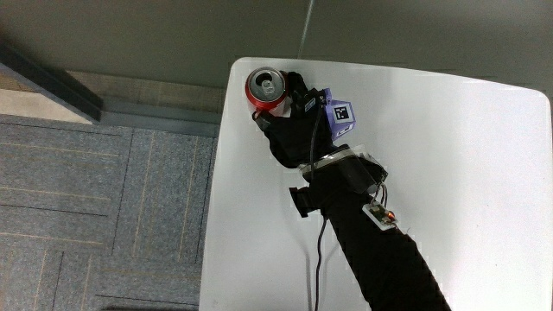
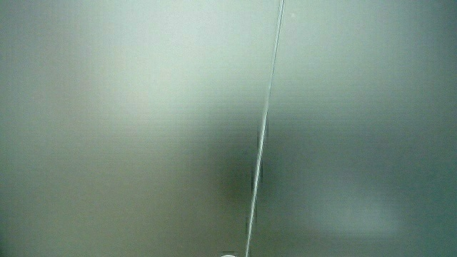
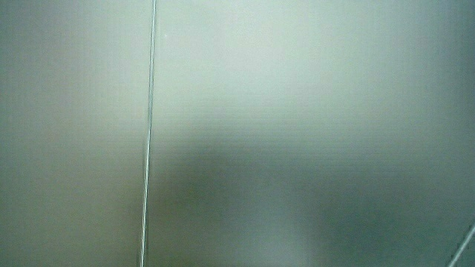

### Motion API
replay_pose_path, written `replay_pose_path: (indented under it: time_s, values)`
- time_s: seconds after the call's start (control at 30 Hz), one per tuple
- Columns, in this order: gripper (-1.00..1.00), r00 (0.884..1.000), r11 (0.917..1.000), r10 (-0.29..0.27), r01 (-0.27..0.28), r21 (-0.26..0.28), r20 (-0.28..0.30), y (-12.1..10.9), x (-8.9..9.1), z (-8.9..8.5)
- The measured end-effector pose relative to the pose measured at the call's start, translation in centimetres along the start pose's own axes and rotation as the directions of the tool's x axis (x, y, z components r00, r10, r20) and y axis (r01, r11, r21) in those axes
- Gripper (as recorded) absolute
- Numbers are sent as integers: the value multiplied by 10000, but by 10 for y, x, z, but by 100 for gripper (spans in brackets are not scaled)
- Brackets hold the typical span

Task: Place coca cola

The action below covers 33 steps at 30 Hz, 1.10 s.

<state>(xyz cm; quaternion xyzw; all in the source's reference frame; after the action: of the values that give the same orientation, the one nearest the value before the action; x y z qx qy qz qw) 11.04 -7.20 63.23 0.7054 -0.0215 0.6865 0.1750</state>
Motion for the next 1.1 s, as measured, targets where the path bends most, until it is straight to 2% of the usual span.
replay_pose_path:
  time_s: [0.03,0.07,0.1,0.2,0.27,0.3,0.33,0.37,0.4,0.43,0.47,0.5,0.53,0.57,0.63,0.67,0.7,0.77,0.8,0.87,0.9,1.0,1.1]
  values:
    - [-45,9999,10000,-68,67,37,131,0,4,1]
    - [-50,9994,9995,-320,320,-10,-93,-2,1,0]
    - [-55,9998,9999,-167,168,4,-117,-2,1,0]
    - [-68,9997,9997,-235,234,-80,-106,-4,3,-1]
    - [-77,9992,9992,-391,390,83,71,-4,7,1]
    - [-82,9996,9997,-260,261,43,-77,-4,7,0]
    - [-86,9997,9997,-237,237,24,-34,-5,5,0]
    - [-91,9993,9997,-241,239,64,271,-4,8,0]
    - [-95,9989,9992,-396,395,69,263,-5,6,0]
    - [-100,9995,9997,-234,233,53,201,-5,8,0]
    - [-100,9981,9983,-579,578,55,224,-7,4,-1]
    - [-100,9992,9994,-354,354,-31,191,-7,3,-1]
    - [-100,9977,9979,-644,644,8,230,-8,2,-1]
    - [-100,9980,9992,-408,407,30,492,-7,7,1]
    - [-100,9975,9980,-637,638,3,293,-9,4,1]
    - [-100,9966,9986,-535,532,72,628,-9,6,2]
    - [-100,9951,9975,-709,706,62,696,-10,3,1]
    - [-100,9962,9988,-493,490,56,714,-11,5,2]
    - [-100,9929,9967,-807,802,95,874,-14,1,2]
    - [-100,9893,9955,-949,945,82,1112,-16,2,5]
    - [-100,9894,9949,-1003,1008,5,1053,-18,2,6]
    - [-100,9707,9929,-1185,1179,156,2090,-27,-4,18]
    - [-100,9408,9906,-1367,1332,325,3101,-35,-10,30]
